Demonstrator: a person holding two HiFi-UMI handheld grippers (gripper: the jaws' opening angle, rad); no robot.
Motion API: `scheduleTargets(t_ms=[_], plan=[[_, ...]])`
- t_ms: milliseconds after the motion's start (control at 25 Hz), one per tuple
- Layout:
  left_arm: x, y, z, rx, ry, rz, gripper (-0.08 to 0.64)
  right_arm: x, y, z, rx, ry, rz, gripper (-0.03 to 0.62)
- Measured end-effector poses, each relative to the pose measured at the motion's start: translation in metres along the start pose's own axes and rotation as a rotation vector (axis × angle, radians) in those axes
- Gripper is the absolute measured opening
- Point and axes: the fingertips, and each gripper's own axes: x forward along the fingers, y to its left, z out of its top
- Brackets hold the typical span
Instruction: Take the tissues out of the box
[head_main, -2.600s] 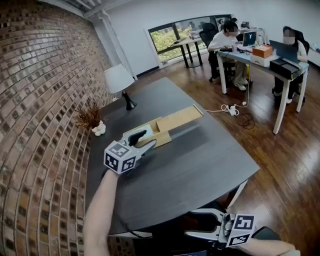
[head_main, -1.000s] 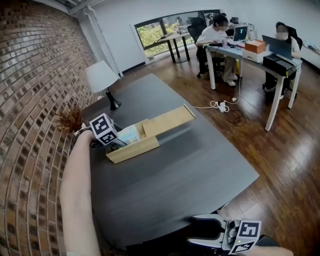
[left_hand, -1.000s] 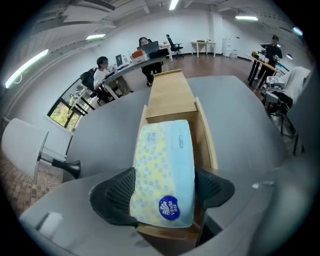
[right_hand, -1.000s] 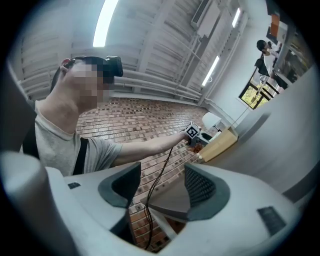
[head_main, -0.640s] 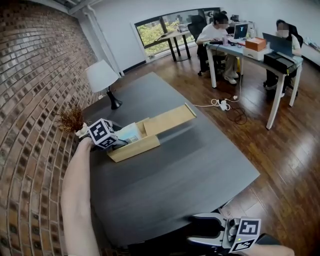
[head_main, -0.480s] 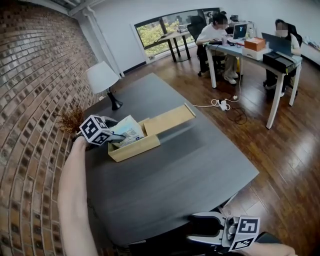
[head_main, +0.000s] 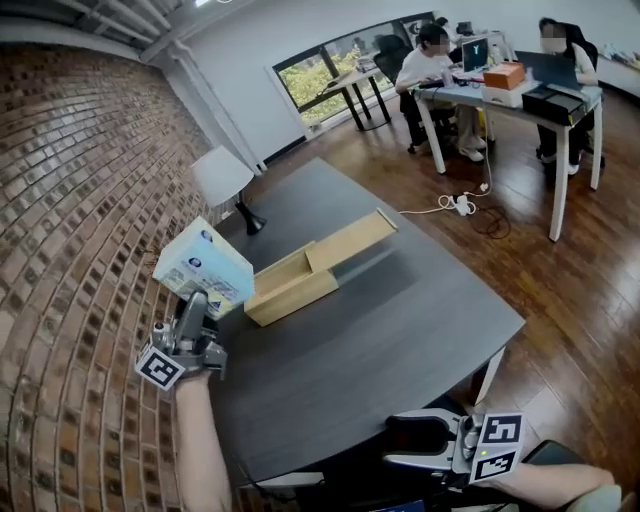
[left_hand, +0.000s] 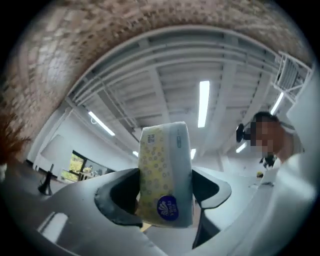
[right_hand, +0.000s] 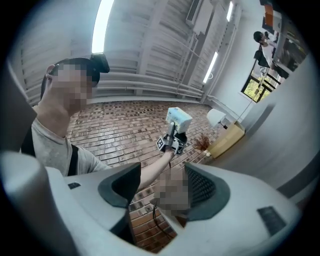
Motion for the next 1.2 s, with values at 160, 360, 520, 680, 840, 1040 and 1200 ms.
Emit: scheduleTargets(t_ms=[160,360,520,680,840,1040,1200], plan=[[-0.063,-0.089,-0.03,-0.224,-0.239,-0.033,0.324,0.003,0.01,-0.005,-0.009,0.009,0.021,0.272],[-0.111,-0.187,-0.088,-0.365,-0.33,-0.037,0.325,0.006,0.025,-0.014,-0.027,0.032,0.048,0.272],[-0.136,-0.219,-0.107,-0.423,-0.426,-0.013,0.325,0.009,0.034,-0.019,-0.054,0.047,0.067,0.272],[-0.155,-0.229,-0.124,-0.462,-0.478,0.028,0.325,0.011,0.043,-0.025,-0.084,0.068,0.084,0.272],[-0.174,-0.239,-0.132,-0.469,-0.494,0.065,0.325,0.012,0.052,-0.034,-0.111,0.1,0.108,0.272],[-0.176,-0.25,-0.121,-0.466,-0.488,0.031,0.325,0.012,0.057,-0.037,-0.153,0.107,0.121,0.272],[-0.166,-0.271,-0.117,-0.454,-0.486,-0.027,0.325,0.007,0.056,-0.037,-0.158,0.119,0.12,0.272]])
